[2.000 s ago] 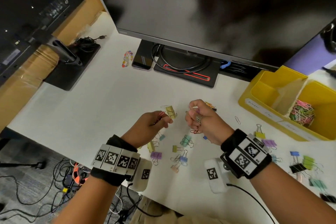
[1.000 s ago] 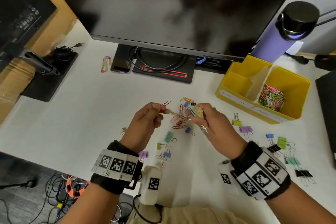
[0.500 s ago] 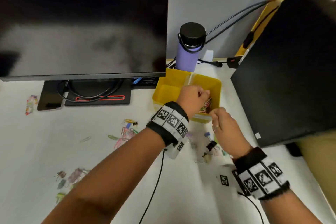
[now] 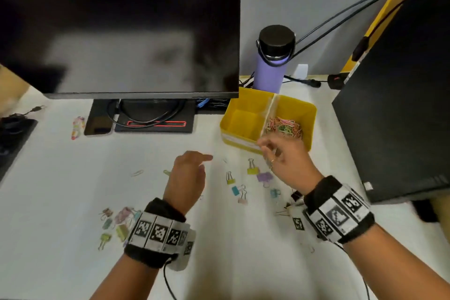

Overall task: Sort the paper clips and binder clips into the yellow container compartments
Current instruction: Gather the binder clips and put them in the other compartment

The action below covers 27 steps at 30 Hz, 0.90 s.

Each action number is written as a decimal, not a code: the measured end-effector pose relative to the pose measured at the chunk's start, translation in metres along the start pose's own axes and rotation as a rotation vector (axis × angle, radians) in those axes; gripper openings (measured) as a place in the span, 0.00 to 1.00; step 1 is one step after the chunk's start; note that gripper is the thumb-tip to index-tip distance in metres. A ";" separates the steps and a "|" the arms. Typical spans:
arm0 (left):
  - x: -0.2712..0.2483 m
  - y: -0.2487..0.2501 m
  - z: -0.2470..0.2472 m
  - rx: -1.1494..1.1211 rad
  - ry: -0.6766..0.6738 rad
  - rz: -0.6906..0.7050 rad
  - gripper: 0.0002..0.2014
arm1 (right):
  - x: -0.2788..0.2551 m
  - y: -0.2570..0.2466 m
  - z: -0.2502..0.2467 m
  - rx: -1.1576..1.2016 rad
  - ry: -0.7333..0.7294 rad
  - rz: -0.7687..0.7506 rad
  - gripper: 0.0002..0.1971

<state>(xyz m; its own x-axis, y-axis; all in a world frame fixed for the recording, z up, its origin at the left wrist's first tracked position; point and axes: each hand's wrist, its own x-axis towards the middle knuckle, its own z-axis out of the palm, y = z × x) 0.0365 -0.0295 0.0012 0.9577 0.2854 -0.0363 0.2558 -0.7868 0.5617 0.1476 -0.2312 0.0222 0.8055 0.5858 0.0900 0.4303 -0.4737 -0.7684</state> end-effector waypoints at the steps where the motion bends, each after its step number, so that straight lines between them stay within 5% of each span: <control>1: -0.016 -0.017 0.005 0.153 -0.082 -0.021 0.16 | -0.005 -0.004 0.015 -0.010 -0.116 -0.033 0.11; 4: -0.057 -0.041 0.023 0.374 -0.427 -0.043 0.24 | -0.015 -0.009 0.059 -0.212 -0.457 -0.071 0.20; 7: -0.085 -0.043 0.038 0.446 -0.491 -0.026 0.31 | -0.020 -0.008 0.082 -0.438 -0.641 -0.136 0.24; 13: -0.097 -0.026 0.033 0.352 -0.764 0.078 0.43 | -0.047 0.003 0.079 -0.513 -0.739 -0.124 0.20; 15: -0.095 -0.023 0.027 0.235 -0.803 0.078 0.35 | -0.046 0.003 0.075 -0.557 -0.708 -0.121 0.17; 18: -0.086 -0.022 0.011 0.016 -0.699 0.056 0.31 | -0.024 -0.004 0.080 -0.503 -0.605 -0.072 0.14; 21: -0.062 -0.036 -0.013 -0.088 -0.303 -0.066 0.18 | 0.013 -0.011 0.095 -0.463 -0.477 0.082 0.15; 23: -0.040 -0.064 -0.025 0.034 -0.134 -0.238 0.20 | 0.031 -0.015 0.106 -0.535 -0.466 0.160 0.16; 25: -0.020 -0.086 -0.034 0.237 -0.262 -0.498 0.24 | 0.040 -0.018 0.117 -0.581 -0.480 0.199 0.16; 27: -0.010 -0.096 -0.035 0.305 -0.387 -0.615 0.24 | 0.045 -0.021 0.126 -0.570 -0.499 0.217 0.14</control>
<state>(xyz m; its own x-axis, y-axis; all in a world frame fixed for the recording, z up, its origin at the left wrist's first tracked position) -0.0021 0.0623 -0.0231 0.5961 0.5514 -0.5836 0.7258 -0.6808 0.0981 0.1232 -0.1121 -0.0378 0.6754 0.6037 -0.4236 0.5356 -0.7964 -0.2809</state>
